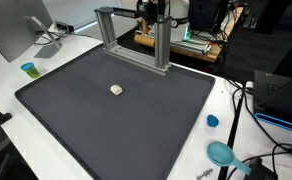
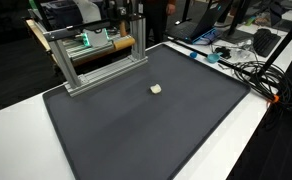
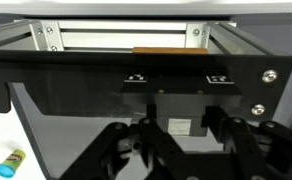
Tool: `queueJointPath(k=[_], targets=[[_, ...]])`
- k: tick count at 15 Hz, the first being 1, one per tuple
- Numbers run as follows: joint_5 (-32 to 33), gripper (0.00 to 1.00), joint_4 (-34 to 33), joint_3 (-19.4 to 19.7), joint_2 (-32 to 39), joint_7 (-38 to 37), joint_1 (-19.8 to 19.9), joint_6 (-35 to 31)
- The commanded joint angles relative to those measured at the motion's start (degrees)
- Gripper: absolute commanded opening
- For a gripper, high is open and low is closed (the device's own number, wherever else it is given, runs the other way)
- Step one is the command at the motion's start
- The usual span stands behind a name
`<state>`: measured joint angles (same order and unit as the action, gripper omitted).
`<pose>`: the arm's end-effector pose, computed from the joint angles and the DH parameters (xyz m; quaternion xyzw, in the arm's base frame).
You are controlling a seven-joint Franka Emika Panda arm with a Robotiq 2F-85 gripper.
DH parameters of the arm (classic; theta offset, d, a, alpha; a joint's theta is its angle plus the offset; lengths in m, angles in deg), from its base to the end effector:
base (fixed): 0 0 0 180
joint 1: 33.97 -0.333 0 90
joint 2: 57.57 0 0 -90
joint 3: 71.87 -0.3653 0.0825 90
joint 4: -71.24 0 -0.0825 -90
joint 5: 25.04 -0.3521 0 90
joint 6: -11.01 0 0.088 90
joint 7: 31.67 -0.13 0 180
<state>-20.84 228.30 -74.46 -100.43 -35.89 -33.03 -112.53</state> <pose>0.2750 0.0046 0.4739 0.9956 -0.0094 0.0829 0.0437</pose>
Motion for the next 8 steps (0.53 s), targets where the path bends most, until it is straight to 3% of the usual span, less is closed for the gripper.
queueJointPath(k=[1,2,3,5,7,8], targets=[[0.8,0.8,0.6,0.1,0.1,2.9,-1.0,2.9],[0.8,0.71,0.5,0.3,0.2,3.7,-1.1,3.1],[1.0,0.42,0.0,0.3,0.5,4.2,-1.1,3.7],[0.9,0.45,0.5,0.7,0.1,5.8,-1.4,3.6],[0.8,0.34,0.6,1.2,0.0,6.4,-1.4,2.9],[0.6,0.34,0.6,1.1,0.1,6.2,-1.4,2.6]])
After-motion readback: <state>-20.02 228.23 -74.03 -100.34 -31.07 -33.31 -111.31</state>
